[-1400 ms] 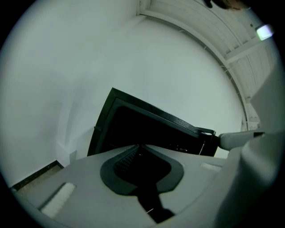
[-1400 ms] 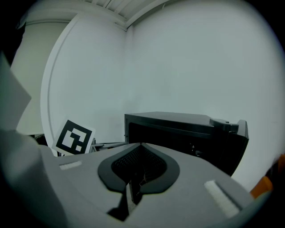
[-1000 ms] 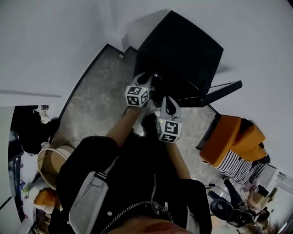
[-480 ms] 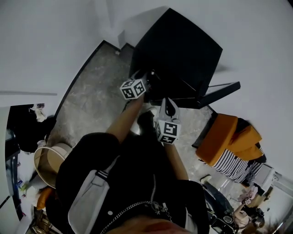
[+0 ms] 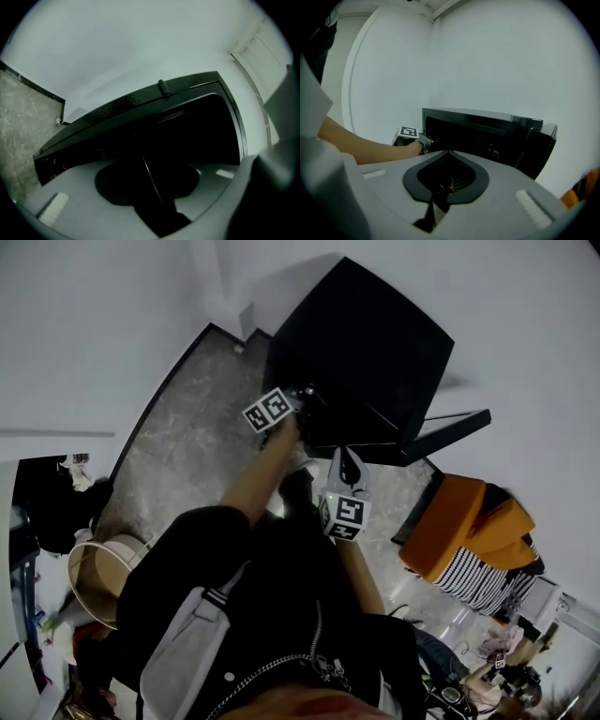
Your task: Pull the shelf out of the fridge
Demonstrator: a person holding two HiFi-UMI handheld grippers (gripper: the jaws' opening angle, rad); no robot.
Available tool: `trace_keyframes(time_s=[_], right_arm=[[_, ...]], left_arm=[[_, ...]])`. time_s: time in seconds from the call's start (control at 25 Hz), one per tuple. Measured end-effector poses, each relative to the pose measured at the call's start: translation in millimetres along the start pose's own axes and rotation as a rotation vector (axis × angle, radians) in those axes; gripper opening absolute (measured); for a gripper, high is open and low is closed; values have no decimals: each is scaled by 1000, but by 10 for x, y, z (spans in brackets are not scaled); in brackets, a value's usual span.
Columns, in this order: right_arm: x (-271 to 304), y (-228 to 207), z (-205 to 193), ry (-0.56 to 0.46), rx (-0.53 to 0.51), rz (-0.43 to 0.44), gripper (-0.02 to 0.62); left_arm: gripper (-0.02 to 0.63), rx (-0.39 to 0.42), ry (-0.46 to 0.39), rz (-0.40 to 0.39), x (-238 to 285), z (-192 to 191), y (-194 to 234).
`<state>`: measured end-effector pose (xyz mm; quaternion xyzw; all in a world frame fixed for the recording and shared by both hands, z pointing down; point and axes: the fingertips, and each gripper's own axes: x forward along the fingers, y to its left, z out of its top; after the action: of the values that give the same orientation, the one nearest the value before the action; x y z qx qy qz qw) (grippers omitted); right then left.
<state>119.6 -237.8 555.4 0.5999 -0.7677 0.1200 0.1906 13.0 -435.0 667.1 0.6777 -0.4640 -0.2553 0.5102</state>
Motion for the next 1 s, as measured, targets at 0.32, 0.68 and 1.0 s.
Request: trace_keyframes(time_s=[0.32, 0.68, 1.0], right_arm=[[-56, -111, -112, 18, 15, -20, 2], [-104, -214, -179, 27, 40, -38, 2], [-144, -283, -198, 39, 68, -57, 2]], left_arm=[[130, -215, -94, -44, 160, 89, 93], [130, -347, -152, -63, 353, 135, 163], [109, -375, -166, -75, 503, 159, 144]])
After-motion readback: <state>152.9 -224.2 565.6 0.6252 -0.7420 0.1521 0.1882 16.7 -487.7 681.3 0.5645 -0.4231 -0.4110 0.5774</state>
